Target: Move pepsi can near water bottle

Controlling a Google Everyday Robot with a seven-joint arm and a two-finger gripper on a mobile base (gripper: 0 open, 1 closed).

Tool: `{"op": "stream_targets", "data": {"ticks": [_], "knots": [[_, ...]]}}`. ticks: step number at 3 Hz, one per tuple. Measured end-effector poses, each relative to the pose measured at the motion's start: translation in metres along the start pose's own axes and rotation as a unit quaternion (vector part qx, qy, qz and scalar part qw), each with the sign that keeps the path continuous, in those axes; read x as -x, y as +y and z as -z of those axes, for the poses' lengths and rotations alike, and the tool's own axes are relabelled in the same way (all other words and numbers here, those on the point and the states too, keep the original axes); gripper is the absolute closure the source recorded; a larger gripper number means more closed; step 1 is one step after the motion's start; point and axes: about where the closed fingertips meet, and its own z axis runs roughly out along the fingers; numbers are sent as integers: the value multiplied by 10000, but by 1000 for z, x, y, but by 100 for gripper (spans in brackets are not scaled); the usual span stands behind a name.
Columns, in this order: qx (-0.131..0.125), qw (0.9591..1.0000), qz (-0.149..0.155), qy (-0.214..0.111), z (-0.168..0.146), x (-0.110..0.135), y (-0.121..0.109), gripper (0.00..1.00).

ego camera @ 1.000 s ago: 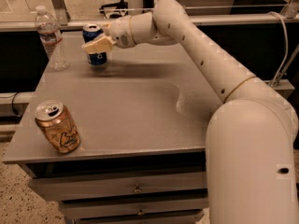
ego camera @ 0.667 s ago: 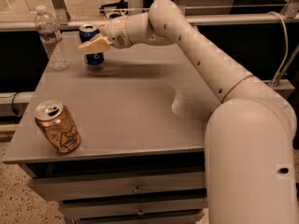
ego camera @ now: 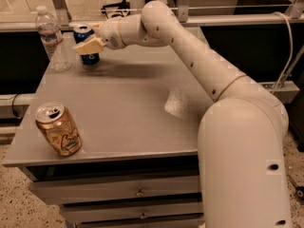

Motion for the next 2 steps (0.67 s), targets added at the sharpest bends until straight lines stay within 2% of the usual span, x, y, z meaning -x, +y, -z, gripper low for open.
{"op": "stream_targets", "data": {"ticks": [1,2], "knots": [[-19,10000,-42,16,-6,0,-1,75],[39,9999,-156,-9,-15,-2,4,44]]}}
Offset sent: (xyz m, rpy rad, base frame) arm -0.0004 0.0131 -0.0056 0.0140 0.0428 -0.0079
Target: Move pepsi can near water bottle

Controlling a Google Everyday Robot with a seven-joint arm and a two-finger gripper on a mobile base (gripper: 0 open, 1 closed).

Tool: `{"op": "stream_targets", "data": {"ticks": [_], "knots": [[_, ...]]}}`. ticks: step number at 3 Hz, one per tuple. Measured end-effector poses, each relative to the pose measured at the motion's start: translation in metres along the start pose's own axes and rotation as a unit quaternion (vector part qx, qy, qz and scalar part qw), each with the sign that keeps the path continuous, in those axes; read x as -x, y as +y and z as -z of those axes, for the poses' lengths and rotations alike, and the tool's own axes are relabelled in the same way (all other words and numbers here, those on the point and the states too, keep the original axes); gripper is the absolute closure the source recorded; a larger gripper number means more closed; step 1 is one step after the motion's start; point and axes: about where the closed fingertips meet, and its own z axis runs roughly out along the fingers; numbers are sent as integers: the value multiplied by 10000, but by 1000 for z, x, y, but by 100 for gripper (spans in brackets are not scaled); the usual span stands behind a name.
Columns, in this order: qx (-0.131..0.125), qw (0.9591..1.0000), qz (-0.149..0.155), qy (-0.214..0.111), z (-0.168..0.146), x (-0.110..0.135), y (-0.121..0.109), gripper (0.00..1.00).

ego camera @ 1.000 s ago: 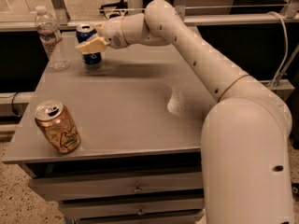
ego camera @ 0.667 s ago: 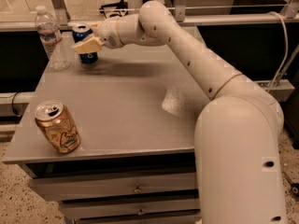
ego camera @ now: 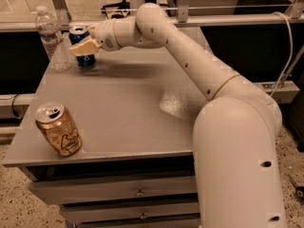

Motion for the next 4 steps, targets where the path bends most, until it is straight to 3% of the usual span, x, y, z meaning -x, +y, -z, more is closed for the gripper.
{"op": "stream_targets", "data": {"ticks": [1,2,3,4], "knots": [[44,10000,-63,-9,-6,-3,2,13],[43,10000,-75,1,-6,-5,-1,0],[43,10000,-75,1,-6,-5,-1,0],[-126,9998,152,8,29,7,-12,0]]}}
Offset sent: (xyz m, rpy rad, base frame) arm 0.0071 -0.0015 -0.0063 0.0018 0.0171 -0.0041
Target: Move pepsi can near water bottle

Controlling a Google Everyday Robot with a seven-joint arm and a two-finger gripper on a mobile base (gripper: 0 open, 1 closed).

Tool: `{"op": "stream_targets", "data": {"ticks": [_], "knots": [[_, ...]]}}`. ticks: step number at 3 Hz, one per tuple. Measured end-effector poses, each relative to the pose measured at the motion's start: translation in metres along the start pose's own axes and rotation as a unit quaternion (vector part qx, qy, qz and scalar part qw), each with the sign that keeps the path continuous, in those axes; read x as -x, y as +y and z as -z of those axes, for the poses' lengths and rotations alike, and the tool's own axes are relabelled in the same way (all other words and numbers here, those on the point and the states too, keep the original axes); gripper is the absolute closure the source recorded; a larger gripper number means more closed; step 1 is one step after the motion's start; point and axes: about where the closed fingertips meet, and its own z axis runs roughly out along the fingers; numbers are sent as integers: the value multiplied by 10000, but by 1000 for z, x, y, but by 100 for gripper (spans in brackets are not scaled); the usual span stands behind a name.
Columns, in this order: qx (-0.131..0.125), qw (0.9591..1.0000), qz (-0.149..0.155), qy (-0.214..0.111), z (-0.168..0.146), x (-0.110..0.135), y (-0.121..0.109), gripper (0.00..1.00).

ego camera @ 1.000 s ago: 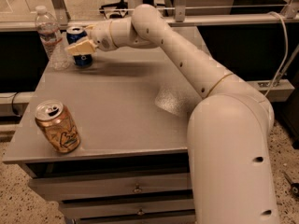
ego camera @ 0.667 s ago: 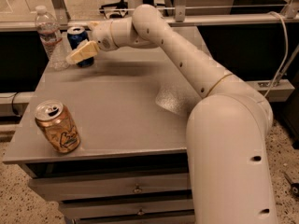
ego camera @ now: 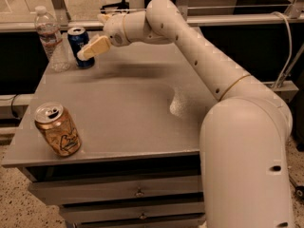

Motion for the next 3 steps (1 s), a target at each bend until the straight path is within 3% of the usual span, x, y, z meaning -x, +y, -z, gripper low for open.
{"op": "stream_targets", "data": {"ticks": [1,2,3], "knots": [[-818,9952,493,233,98,20,-24,0],[-1527,9850,740,319,178,28,-38,0],[-1687,9822,753,350,198,26,-42,0]]}}
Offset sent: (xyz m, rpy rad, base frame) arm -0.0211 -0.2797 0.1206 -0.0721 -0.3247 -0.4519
